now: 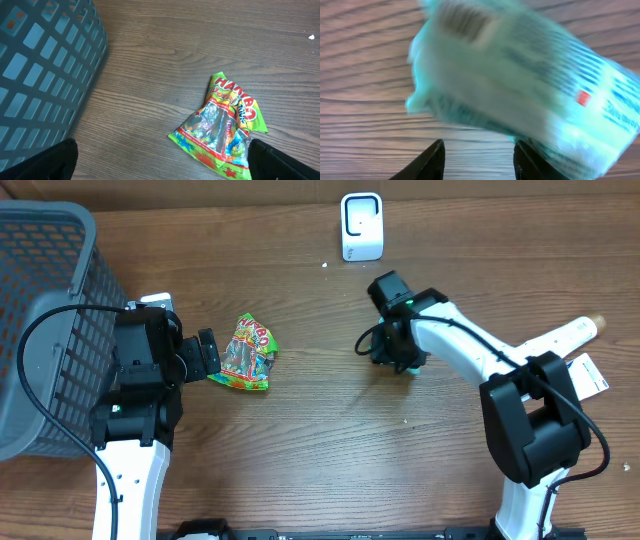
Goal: Scan the item barcode
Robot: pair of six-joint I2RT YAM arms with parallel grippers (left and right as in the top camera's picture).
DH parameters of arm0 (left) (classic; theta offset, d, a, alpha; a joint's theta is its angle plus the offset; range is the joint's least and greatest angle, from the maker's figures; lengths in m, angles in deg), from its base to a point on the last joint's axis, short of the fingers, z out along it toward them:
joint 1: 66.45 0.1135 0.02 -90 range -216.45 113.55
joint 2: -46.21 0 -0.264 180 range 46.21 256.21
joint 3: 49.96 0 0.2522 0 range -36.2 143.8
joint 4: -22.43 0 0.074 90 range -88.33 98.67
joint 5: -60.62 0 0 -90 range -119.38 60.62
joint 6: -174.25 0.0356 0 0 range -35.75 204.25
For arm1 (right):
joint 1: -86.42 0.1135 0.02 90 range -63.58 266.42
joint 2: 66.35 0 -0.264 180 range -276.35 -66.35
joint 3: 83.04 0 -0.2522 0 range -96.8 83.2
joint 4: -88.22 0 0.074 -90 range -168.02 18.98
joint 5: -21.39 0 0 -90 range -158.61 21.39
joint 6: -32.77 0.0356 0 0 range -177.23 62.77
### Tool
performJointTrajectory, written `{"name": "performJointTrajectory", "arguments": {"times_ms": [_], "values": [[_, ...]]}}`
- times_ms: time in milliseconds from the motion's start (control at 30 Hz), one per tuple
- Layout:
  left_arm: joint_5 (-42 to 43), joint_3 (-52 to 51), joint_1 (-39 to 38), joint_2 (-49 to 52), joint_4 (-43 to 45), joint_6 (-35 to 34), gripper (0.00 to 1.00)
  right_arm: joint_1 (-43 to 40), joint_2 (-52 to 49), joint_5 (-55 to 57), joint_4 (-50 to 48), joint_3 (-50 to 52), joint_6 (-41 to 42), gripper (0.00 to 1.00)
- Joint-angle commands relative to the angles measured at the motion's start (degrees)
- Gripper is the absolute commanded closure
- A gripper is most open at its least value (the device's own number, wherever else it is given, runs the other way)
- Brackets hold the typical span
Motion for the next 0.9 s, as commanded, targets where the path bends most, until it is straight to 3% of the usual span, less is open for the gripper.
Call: {"name": "performJointTrajectory", "arguments": {"times_ms": [0, 133, 233, 333, 400, 533, 867], "values": [[-0.5, 0.2, 0.2, -0.3, 0.2, 0.8, 0.0, -1.7, 0.8, 0.9, 2.0, -4.6, -7.4, 0.54], [-0.5, 0.2, 0.2, -0.3, 0.2, 0.8, 0.0, -2.5, 3.7, -2.4, 7.5, -10.3, -7.1, 0.5], [-0.5, 0.2, 0.2, -0.3, 0.2, 0.8, 0.01, -4.1, 7.2, -3.1, 11.0, -12.1, -4.6, 0.36], [-0.5, 0.2, 0.2, -0.3, 0.2, 0.8, 0.0, -7.8, 8.9, -3.6, 13.4, -12.1, -4.0, 0.28], [-0.5, 0.2, 0.2, -0.3, 0.2, 0.8, 0.0, -10.9, 8.9, -7.5, 13.7, -11.6, -8.6, 0.22], [-0.5, 0.2, 0.2, -0.3, 0.2, 0.8, 0.0, -15.9, 8.7, -18.8, 10.3, -7.7, -17.4, 0.13], [-0.5, 0.2, 0.2, -0.3, 0.2, 0.8, 0.0, -21.9, 8.5, -30.7, -3.2, 6.3, -17.8, 0.05]]}}
